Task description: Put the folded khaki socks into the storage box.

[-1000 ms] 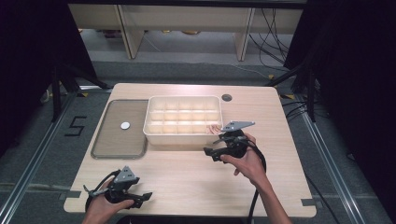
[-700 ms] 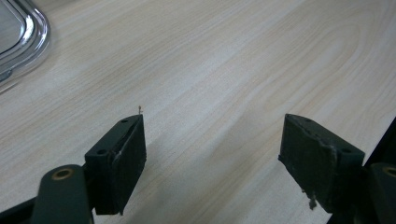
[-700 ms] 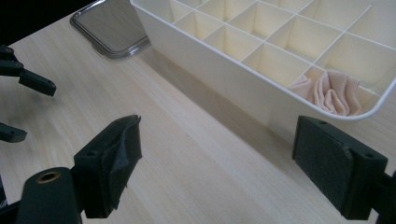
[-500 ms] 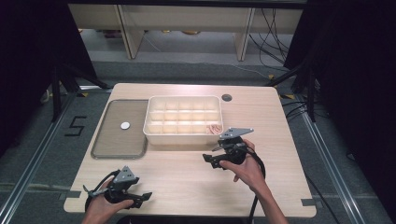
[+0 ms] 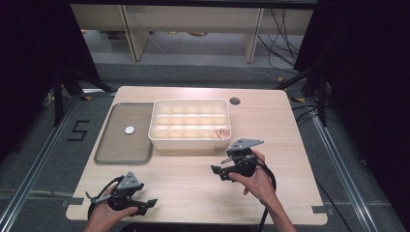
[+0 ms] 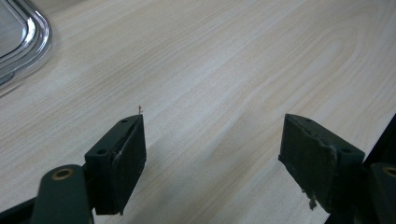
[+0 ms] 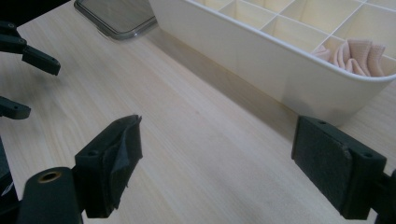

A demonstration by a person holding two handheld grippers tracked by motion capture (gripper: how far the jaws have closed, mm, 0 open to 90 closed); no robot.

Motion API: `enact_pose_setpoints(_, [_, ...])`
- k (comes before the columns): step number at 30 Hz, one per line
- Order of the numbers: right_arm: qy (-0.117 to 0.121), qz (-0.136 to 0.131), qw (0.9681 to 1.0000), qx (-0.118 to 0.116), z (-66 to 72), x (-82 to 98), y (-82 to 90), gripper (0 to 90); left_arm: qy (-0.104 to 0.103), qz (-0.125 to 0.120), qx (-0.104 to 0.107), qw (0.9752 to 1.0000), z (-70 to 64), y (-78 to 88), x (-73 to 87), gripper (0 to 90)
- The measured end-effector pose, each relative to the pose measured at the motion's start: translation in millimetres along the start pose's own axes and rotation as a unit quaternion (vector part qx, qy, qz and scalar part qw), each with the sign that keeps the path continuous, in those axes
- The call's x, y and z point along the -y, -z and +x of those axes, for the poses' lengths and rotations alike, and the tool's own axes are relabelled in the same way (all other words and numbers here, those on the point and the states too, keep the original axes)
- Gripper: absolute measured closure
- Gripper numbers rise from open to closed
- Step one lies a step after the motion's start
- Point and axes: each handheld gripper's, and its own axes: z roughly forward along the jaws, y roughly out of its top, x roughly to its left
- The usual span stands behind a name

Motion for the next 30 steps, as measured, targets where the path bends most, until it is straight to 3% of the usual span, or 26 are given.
enact_pose_setpoints(1, [-0.007,0.002,1.0000,-0.006,1.7,1.5,-0.3,17.0,0.000,0.000,0.000,1.0000,-0.2,0.0,0.0,22.3])
enact_pose_setpoints(2, [0.003,-0.002,0.9999,-0.012,0.4,2.7,-1.9,17.0,0.000,0.000,0.000,1.0000,-0.2,0.0,-0.1,22.3])
enact_pose_setpoints(6, [0.002,0.004,1.0000,-0.004,3.0,7.3,-1.9,17.1,-0.003,0.000,0.000,1.0000,0.1,0.3,-0.2,22.3])
enact_pose_setpoints(9, [0.001,0.004,0.9999,-0.015,4.2,11.1,-4.4,17.1,-0.001,-0.001,0.000,1.0000,-0.1,0.2,-0.1,22.4])
enact_pose_setpoints(13, [0.003,0.009,0.9999,-0.007,6.2,15.9,-4.9,17.2,-0.011,-0.002,0.005,0.9999,0.5,1.0,-0.6,22.3])
enact_pose_setpoints(18, [-0.005,0.009,0.9999,-0.011,8.8,20.9,-4.8,17.1,-0.011,-0.002,0.000,0.9999,0.9,1.0,-0.7,22.3])
enact_pose_setpoints(19, [0.002,0.007,0.9999,-0.010,7.8,22.0,-4.8,17.1,-0.011,-0.002,0.000,0.9999,0.8,0.9,-0.7,22.3])
enact_pose_setpoints(21, [-0.008,0.008,0.9998,-0.018,9.2,24.2,-4.6,17.1,-0.010,-0.003,0.000,0.9999,0.6,1.0,-0.6,22.3])
enact_pose_setpoints(30, [-0.010,0.010,0.9998,-0.012,8.7,37.7,-3.3,17.1,-0.009,-0.006,0.002,0.9999,0.1,0.4,-0.4,22.3])
